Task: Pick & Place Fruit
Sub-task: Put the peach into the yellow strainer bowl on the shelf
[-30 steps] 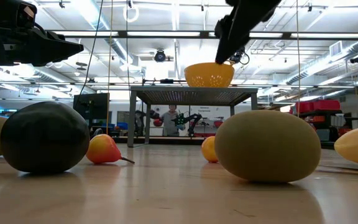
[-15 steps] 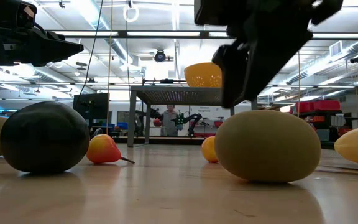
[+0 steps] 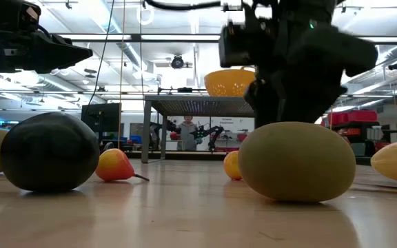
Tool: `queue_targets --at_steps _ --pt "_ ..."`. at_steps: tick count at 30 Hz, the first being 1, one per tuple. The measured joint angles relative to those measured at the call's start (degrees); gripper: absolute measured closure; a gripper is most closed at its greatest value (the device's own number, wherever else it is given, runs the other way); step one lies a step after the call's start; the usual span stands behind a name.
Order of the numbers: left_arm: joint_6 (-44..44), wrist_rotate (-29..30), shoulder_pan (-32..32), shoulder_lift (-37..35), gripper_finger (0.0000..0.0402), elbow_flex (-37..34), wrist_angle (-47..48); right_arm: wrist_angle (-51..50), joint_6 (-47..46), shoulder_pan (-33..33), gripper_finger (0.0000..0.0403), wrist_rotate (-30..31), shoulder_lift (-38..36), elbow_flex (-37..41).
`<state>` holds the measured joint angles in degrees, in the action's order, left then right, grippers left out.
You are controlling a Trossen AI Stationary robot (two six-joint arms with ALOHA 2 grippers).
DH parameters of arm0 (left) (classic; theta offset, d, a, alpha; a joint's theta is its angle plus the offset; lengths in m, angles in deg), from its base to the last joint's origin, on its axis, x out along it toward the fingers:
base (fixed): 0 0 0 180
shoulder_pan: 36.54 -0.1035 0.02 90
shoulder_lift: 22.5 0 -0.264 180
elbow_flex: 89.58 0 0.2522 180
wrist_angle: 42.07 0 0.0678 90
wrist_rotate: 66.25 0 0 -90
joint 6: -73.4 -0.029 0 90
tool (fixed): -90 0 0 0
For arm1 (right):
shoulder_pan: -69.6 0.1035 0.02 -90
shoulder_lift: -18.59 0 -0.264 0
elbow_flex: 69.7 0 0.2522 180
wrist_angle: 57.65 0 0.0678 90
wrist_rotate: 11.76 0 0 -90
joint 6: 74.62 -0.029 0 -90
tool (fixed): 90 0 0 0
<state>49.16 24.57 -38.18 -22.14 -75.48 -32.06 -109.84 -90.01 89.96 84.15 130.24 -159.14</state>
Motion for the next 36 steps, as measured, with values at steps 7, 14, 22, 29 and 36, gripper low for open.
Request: queue_targets --at_steps 7,14,22,29,36 --pt "0.0 0.0 0.0 0.0 0.0338 0.0 0.0 3.5 -1.2 0.0 0.0105 0.0 0.0 1.9" --pt "0.0 0.0 0.0 0.0 0.0338 0.0 0.0 8.6 -1.3 0.0 0.0105 0.0 0.0 2.9" --pt "0.0 0.0 0.0 0.0 0.0338 0.0 0.0 10.5 -2.4 0.0 0.0106 0.5 0.0 6.7" --pt "0.0 0.0 0.0 0.0 0.0338 0.0 0.0 11.6 -1.6 0.0 0.0106 0.1 -0.1 7.4" --pt "0.0 0.0 0.0 0.0 0.0338 0.0 0.0 13.4 1.1 0.0 0.0109 0.1 0.0 7.5"
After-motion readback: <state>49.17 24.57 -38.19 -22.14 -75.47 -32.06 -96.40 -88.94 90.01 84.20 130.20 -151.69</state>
